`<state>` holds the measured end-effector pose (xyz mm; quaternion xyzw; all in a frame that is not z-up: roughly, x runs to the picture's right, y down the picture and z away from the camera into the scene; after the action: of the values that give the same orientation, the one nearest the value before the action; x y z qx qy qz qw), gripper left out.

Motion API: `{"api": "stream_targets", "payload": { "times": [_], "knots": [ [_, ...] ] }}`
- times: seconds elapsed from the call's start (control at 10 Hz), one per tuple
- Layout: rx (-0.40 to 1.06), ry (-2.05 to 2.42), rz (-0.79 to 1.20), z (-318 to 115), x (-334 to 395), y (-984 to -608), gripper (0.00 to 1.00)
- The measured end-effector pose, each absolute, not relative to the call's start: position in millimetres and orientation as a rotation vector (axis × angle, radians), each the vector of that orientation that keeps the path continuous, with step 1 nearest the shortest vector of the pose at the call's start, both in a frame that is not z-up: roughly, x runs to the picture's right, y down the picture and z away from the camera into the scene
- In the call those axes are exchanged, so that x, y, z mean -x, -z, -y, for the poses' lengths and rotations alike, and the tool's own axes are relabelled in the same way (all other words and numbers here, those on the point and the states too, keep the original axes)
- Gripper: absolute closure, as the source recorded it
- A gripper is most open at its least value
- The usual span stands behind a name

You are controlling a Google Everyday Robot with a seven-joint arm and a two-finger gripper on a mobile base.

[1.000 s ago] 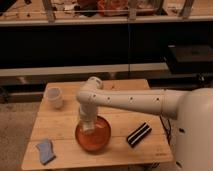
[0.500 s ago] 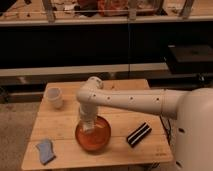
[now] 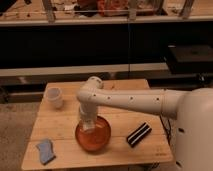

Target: Place the bottle in the ceramic bowl

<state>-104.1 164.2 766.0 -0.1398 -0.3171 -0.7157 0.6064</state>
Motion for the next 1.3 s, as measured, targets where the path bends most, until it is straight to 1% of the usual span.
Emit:
{"api": "stream_targets", "payload": {
  "times": [0.1,1.3],
  "knots": [
    [0.323,1.655,0.734,-164.4,104.2,-766.2,0.39],
    [0.317,1.664,0.739,-163.5,103.5,-768.2,0.38]
  ]
}}
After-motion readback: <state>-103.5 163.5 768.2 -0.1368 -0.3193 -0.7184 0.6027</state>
